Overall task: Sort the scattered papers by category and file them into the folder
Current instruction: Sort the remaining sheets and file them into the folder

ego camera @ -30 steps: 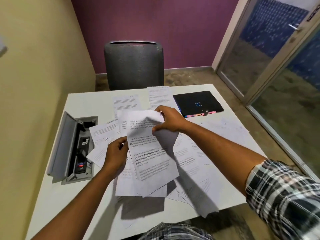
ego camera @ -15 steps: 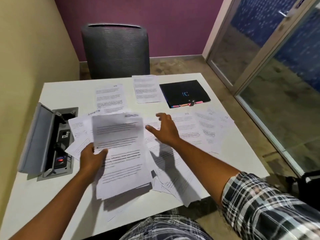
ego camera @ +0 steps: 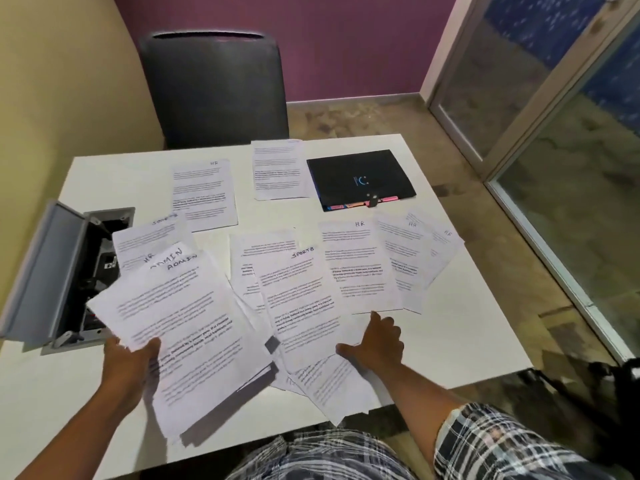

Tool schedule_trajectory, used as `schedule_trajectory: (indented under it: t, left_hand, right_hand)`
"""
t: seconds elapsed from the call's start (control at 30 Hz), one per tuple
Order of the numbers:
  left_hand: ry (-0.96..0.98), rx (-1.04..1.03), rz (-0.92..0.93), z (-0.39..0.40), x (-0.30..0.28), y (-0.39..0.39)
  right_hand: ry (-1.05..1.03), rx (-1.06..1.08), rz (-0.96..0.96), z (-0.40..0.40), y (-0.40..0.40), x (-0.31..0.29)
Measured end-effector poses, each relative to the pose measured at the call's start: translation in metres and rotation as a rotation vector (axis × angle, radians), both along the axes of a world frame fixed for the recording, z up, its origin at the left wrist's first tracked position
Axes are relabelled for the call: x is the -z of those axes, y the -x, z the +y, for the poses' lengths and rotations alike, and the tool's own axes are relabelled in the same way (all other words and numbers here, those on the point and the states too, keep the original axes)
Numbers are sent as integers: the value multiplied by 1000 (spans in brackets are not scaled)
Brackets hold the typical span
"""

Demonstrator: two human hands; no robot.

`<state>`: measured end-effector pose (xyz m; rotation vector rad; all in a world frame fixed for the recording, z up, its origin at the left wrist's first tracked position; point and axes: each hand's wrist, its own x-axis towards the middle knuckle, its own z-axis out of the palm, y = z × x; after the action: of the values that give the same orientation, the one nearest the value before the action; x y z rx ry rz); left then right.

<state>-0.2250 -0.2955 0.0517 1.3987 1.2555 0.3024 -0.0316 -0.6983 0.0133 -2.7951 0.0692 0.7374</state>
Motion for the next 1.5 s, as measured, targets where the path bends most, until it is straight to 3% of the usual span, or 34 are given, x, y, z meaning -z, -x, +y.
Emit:
schedule_trajectory:
  t: [0.27,0.57,0.73,0.83,0.9,1.03,1.17,1.33,1.5]
  left_hand:
    - [-89,56,221,-39,-1,14]
    - [-94,-72,227,-84,-4,28]
    - [-85,-101,232,-89,2,32]
    - [-63,-107,228,-87,4,30]
    - [-54,-98,227,-84,5,28]
    - [-64,-85,223,-81,4,21]
    - [-72,-59,224,-79,4,16]
    - [-82,-29,224,-73,4,12]
    - [-97,-36,232,-68,1,11]
  right_hand:
    - [-35,-77,-49,-12,-11,23]
    - [-266,-72,-29,-29,-41,22]
    - [-576,59,-74,-42,-61,20]
    - [-654,237,-44,-52,-76,20]
    - [-626,309,-3,-58,-84,24]
    - [-390,210,42,-63,-83,28]
    - [-98,53,-99,-46,-80,23]
    - [-82,-60,-69,9,-82,15]
    - [87,-60,-46,43,-75,24]
